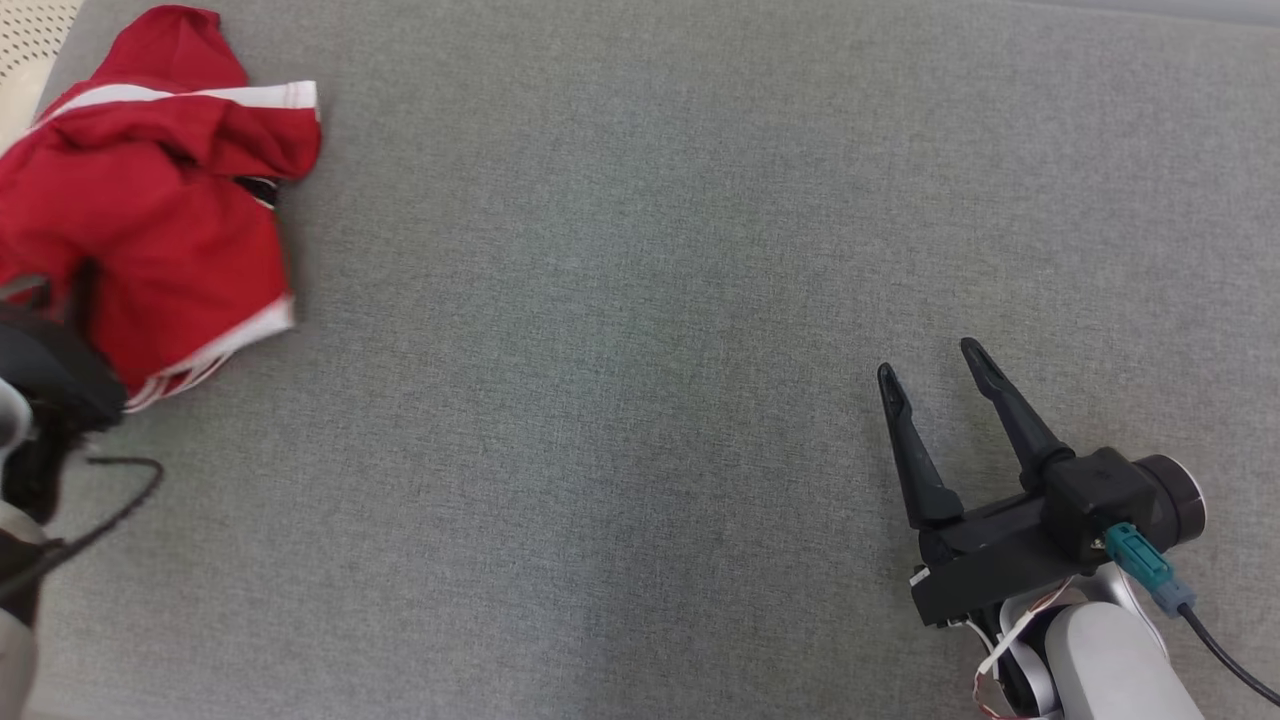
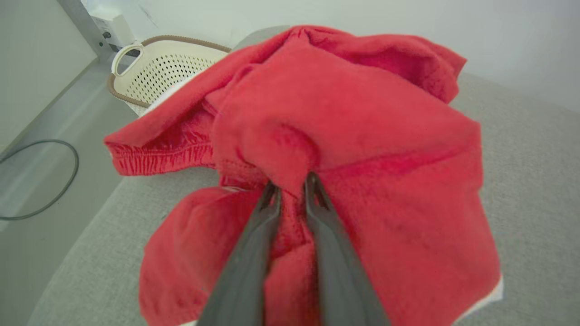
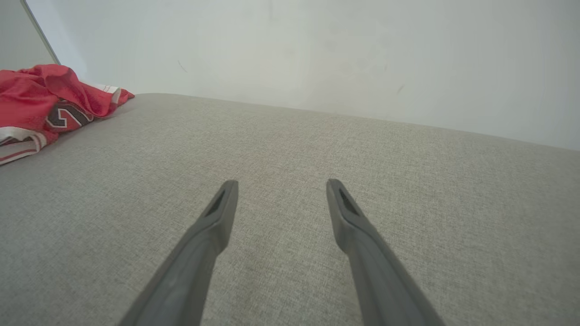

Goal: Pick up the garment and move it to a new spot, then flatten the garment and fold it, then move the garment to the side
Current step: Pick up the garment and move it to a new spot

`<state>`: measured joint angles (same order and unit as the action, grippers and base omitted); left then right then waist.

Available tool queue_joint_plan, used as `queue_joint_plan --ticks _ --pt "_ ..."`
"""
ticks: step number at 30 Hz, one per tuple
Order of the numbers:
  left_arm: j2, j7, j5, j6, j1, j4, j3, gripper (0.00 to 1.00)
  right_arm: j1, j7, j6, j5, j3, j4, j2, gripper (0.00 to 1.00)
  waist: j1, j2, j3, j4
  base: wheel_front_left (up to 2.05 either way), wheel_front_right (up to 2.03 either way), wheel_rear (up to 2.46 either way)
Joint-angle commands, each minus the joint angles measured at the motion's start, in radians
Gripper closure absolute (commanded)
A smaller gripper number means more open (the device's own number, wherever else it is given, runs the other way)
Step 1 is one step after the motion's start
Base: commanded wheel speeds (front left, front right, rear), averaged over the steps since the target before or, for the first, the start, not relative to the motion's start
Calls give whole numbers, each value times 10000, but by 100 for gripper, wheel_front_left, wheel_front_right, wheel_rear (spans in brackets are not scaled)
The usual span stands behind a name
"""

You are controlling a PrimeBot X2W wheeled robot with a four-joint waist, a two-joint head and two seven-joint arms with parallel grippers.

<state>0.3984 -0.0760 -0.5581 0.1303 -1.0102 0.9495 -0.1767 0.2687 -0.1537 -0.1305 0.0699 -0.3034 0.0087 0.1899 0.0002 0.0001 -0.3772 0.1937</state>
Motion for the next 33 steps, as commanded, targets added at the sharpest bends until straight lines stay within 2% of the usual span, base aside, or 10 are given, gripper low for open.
queue_joint_plan --ticks 1,3,10,17,21,24,33 --pt "165 305 102 -5 -193 91 17 100 25 9 -4 79 50 -30 -4 0 -2 -1 26 8 0 0 0" --pt "251 684 238 -31 -327 213 -33 100 -27 1 -4 104 123 -14 -17 0 -2 -1 103 41 0 0 0" --pt "561 2317 631 -568 -887 69 -29 100 -174 -97 -4 85 301 95 -144 0 -2 -1 537 172 0 0 0" --pt "492 3249 887 -1067 -717 -1023 24 100 -307 -301 -4 112 505 230 -351 0 -2 -1 1057 232 0 0 0" --pt "181 3379 898 -1387 -25 -2309 132 100 -395 -399 -4 56 729 271 -495 0 -2 -1 1301 225 0 0 0" --pt "-282 3415 795 -1671 736 -3591 175 100 -478 -452 -4 14 986 284 -573 0 -2 -1 1423 263 0 0 0" --pt "-1431 3435 1245 -2535 3275 -7200 -546 100 -617 -577 -4 -93 1401 360 -786 0 -2 -1 1700 -82 0 0 0"
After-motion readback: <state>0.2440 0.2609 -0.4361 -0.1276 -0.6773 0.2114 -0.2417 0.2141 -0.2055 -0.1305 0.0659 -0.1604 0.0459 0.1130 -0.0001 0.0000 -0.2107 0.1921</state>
